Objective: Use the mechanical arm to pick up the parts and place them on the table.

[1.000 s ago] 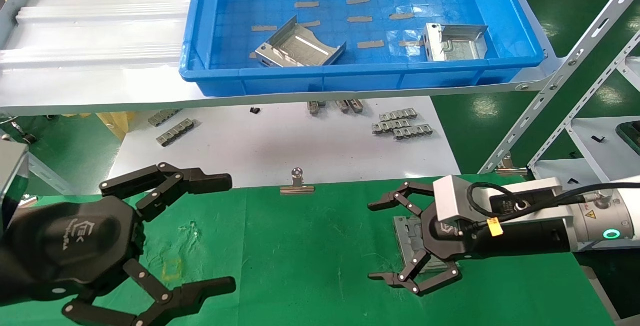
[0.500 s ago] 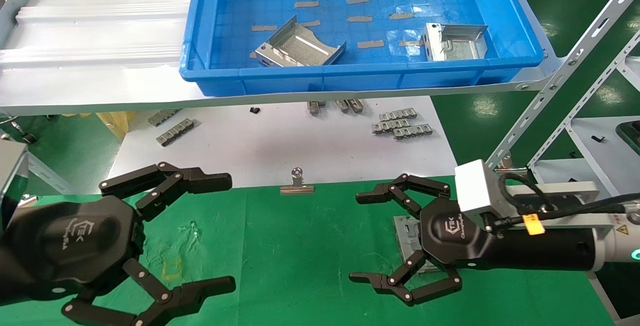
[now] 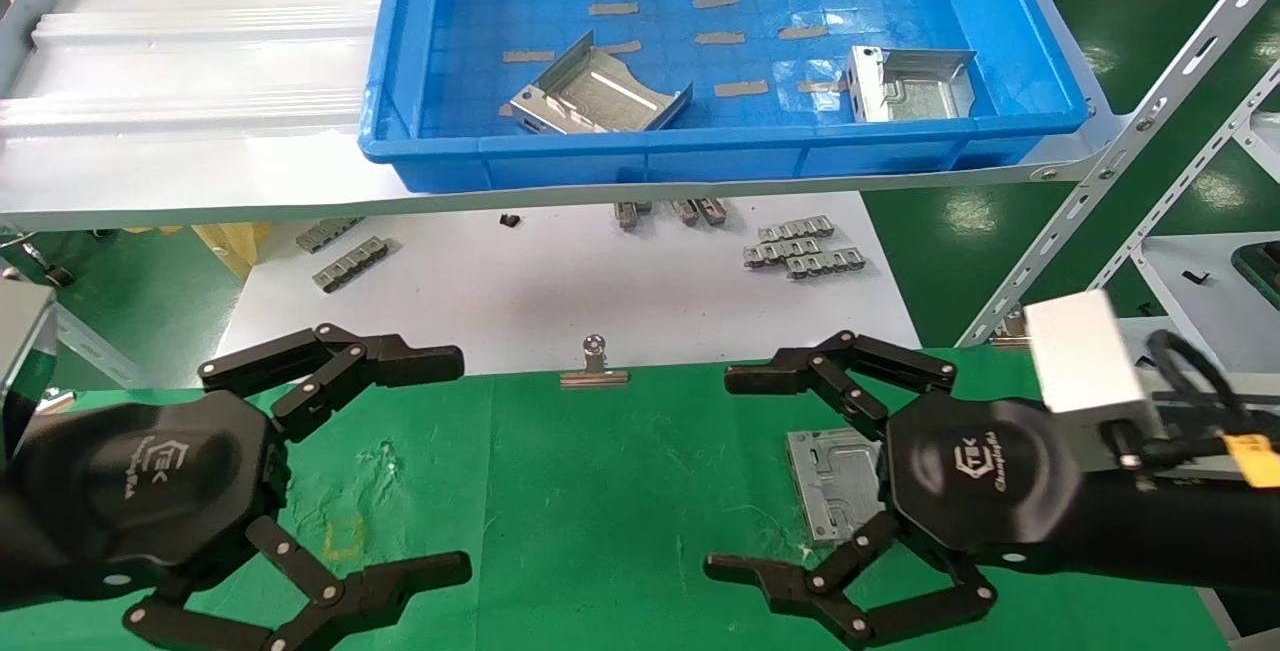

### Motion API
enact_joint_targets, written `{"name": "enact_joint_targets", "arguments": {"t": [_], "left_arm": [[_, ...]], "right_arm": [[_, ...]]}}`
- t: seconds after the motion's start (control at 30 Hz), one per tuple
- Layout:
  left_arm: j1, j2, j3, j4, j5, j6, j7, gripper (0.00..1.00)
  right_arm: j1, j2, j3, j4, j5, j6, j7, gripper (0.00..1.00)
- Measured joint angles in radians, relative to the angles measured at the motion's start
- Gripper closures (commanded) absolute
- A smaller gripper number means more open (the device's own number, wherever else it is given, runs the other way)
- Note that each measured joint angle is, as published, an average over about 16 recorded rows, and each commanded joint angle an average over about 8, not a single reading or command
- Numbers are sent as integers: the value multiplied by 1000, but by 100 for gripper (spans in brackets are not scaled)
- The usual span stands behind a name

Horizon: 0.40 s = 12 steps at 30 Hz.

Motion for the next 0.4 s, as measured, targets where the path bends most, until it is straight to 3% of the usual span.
{"name": "enact_joint_targets", "arguments": {"t": [0.4], "left_arm": [[0, 0, 0, 0, 0, 0, 0, 0]], "right_arm": [[-103, 37, 148, 115, 35, -2, 93, 0]]}}
